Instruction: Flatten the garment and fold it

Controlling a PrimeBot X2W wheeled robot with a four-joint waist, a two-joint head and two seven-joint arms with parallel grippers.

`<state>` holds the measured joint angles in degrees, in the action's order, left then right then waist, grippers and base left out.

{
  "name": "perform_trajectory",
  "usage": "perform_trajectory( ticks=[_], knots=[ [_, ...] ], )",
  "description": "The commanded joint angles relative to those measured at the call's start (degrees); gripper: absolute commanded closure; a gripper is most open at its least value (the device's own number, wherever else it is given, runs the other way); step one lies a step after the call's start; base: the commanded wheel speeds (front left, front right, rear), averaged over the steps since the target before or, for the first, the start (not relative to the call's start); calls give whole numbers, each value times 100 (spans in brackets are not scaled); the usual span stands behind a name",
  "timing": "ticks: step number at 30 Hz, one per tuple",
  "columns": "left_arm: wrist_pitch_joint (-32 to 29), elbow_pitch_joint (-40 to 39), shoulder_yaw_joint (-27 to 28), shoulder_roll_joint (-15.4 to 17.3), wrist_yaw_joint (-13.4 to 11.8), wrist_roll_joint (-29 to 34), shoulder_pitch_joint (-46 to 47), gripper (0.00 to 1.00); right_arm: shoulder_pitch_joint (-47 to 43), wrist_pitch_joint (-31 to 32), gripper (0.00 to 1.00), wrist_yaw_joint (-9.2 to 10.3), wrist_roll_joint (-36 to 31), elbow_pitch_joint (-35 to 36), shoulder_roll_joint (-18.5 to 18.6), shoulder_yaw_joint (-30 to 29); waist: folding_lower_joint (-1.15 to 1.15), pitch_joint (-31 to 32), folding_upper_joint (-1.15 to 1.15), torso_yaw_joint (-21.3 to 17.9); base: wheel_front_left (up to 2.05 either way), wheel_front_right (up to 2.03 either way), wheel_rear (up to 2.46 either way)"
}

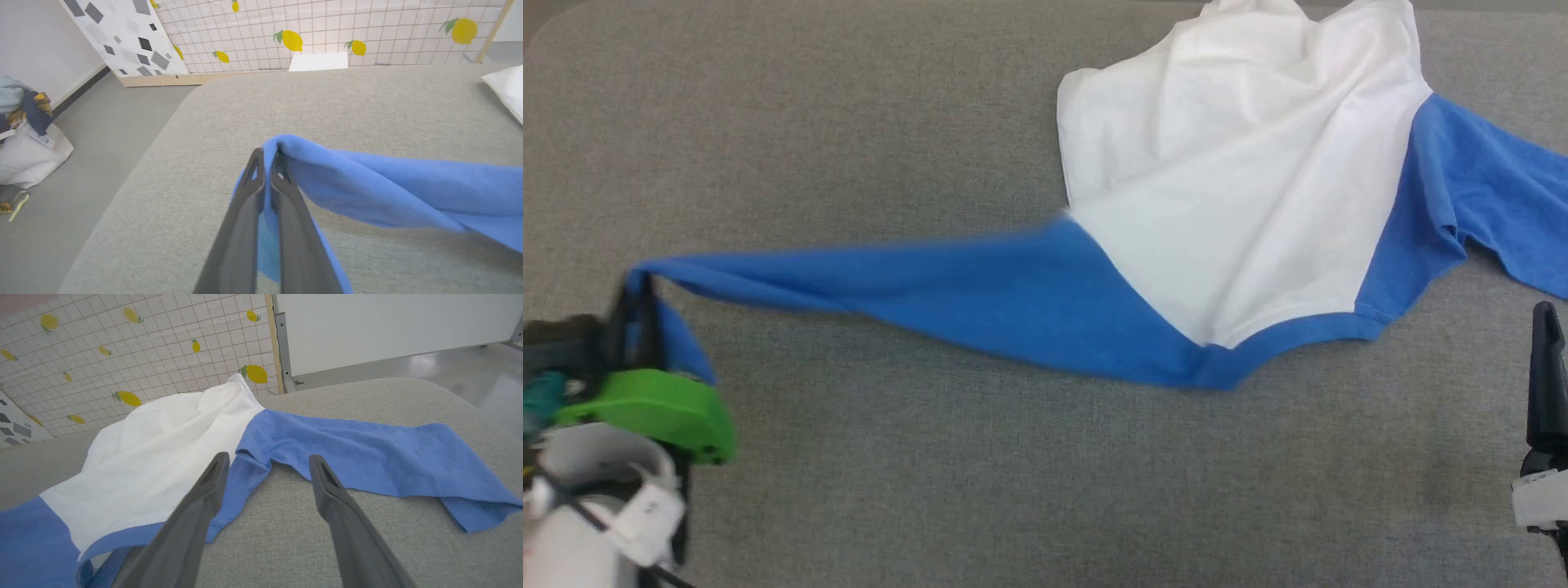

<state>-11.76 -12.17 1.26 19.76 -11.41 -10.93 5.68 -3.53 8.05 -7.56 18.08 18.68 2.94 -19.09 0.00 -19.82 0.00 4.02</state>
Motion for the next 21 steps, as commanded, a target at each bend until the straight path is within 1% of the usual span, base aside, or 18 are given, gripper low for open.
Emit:
perform_trajectory(
  ticks=[1,4,5,6,7,10,13,15,17,18,21],
  knots=[
    [70,3,181,108,-86,34,-31,100,40,-10,0,8,16,27,-6,-8,0,-53,0,9,0,0,0],
    [313,249,584,284,-144,-80,77,100,70,30,0,8,-35,68,-6,-36,0,-134,0,17,0,0,0],
    [385,383,634,343,-116,-92,101,95,79,48,0,8,-57,82,-6,-39,0,-152,0,16,0,0,0],
    [434,572,672,339,-77,-180,133,70,87,79,0,8,-83,98,-6,-32,0,-170,0,13,0,0,0],
    [608,999,665,208,26,-418,266,0,110,147,0,8,-113,144,-6,-24,0,-223,0,9,0,0,0],
    [963,1303,578,-30,102,-585,428,0,114,215,0,8,-147,165,-6,-21,0,-235,0,16,0,0,0],
    [1400,1305,455,-270,219,-703,516,0,105,251,0,8,-154,156,-6,-3,0,-189,0,19,0,0,0],
    [1731,1049,295,-386,332,-680,516,0,96,273,0,8,-159,142,-6,0,0,-121,0,26,0,0,0],
    [1944,602,39,-520,449,-626,469,0,81,287,0,8,-160,133,-6,-4,0,-43,0,39,0,0,0],
    [1987,350,-174,-524,591,-565,419,0,75,290,0,8,-160,132,-6,-2,0,-5,0,47,0,0,0],
    [1867,-301,-767,-533,853,-338,350,0,65,300,0,8,-144,119,-6,33,0,92,0,55,0,0,0]
  ],
)
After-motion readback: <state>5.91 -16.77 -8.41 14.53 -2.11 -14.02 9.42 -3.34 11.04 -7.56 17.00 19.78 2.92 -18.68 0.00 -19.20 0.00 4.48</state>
